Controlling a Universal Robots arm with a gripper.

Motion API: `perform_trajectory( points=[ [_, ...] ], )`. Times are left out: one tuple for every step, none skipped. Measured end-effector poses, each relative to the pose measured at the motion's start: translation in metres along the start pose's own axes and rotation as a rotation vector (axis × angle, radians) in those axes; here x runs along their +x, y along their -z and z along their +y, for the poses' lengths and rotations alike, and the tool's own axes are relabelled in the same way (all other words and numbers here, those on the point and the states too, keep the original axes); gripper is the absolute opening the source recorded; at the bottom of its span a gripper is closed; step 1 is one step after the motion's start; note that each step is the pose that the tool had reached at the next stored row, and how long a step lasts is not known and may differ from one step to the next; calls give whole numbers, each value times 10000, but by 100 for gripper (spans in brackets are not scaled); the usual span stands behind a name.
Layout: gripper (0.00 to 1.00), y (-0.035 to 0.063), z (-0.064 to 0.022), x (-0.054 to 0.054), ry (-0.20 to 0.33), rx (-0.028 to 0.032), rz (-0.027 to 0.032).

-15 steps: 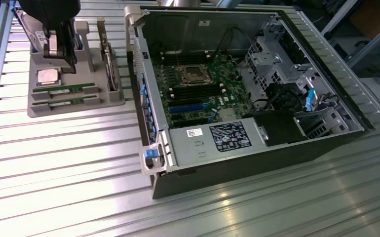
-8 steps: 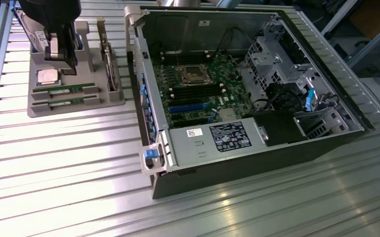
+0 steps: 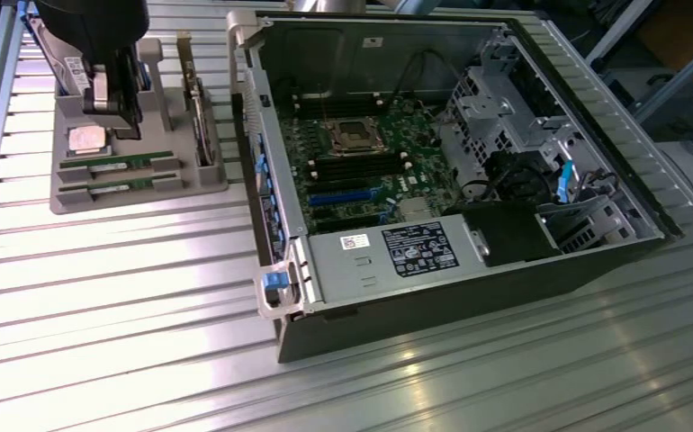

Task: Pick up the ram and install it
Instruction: 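Pick up the ram and move it above insertion slot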

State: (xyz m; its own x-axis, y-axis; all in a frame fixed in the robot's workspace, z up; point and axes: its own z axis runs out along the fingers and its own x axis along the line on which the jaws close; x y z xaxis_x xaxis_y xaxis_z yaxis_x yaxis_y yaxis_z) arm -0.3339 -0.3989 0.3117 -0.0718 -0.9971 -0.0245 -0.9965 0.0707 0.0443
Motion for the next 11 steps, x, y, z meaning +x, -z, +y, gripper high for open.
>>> perform_trajectory(
  points=[
    [30, -11, 0, 0, 0, 0, 0],
    [30, -24, -1, 1, 0, 0, 0],
    [30, -36, -2, 1, 0, 0, -1],
    [30, -43, -2, 1, 0, 0, 0],
    [30, -52, -2, 1, 0, 0, 0],
    [30, -61, -3, 2, 0, 0, 1],
    [30, -67, -3, 2, 0, 0, 0],
    [30, -73, -3, 2, 0, 0, 0],
    [30, -80, -3, 2, 0, 0, 0],
    [30, -84, -4, 2, 0, 0, 0],
    [30, -88, -4, 2, 0, 0, 0]
  ],
)
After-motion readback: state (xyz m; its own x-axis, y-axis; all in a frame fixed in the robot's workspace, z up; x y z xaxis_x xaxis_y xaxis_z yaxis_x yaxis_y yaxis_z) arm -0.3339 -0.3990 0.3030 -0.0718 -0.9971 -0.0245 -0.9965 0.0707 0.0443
